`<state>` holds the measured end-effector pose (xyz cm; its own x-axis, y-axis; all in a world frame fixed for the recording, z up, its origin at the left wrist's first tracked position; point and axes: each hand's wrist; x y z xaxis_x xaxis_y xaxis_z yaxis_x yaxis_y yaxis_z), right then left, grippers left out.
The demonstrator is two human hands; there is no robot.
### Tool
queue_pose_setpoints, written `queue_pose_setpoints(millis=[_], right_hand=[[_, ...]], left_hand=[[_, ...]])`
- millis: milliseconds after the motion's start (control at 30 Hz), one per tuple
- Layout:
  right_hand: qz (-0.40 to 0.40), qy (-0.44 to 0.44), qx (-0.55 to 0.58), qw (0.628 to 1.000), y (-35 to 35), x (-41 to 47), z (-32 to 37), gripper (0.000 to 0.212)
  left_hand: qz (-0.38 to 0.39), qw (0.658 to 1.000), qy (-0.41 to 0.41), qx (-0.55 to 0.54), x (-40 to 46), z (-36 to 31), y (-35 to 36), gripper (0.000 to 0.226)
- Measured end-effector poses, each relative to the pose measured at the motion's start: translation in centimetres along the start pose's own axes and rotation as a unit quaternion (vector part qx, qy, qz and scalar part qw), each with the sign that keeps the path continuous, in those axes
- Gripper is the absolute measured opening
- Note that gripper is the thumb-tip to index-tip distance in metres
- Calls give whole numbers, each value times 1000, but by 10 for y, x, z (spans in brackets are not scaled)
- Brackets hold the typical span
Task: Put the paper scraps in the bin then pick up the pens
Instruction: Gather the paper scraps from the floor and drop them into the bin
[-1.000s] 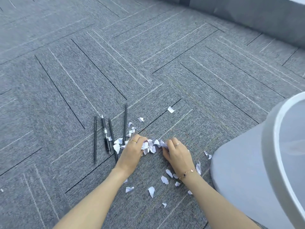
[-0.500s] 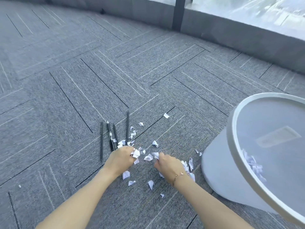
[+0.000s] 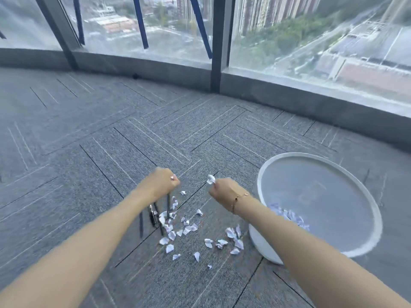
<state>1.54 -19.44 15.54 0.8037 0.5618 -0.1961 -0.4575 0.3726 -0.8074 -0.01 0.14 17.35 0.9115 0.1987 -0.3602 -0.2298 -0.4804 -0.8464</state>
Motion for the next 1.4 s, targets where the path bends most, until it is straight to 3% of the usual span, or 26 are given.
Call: queue_pose_setpoints(millis=[133,300,500,633,733,933,1100,1267,1400], right_hand=[[-19,-22,3,1000,-70,-22,21,44],[-64,50,-38,996,-140,-69,-6,36],[-61,153,-56,985,-152,-131,-77,41],[-17,241,-20,970,-139,-144,-100,19],[15,261,-8,965,-135,-151,-110,43],[-22,227,15,973,-126,-158,-136,62],[-21,261,29,965,-121,-152,-141,28],[-32,221,-10,975,-120,-152,-145,40],[-51,198,-18,979,-120,-150,-153,26]], left_hand=[[-11,1000,9,-27,-18,-55,-45,34],[-24,995,98,20,-26,-136,-59,38],[12,986,164,24,-45,-228,-5,39],[59,982,181,11,-49,-267,55,36],[101,981,163,5,-51,-277,93,36],[141,970,126,149,-30,-260,138,35],[145,956,162,195,-20,-253,134,26],[95,966,203,132,-15,-250,129,19],[80,963,223,129,-18,-251,129,24]])
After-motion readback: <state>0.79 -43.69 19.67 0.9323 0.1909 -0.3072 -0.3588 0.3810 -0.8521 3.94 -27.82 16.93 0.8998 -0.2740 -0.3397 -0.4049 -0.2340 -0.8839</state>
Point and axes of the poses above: each hand's wrist, its own x-axis towards the middle knuckle, its own y-axis out of the palm, z = x × y, and after that the axes turned 13 degrees about -y, right-handed
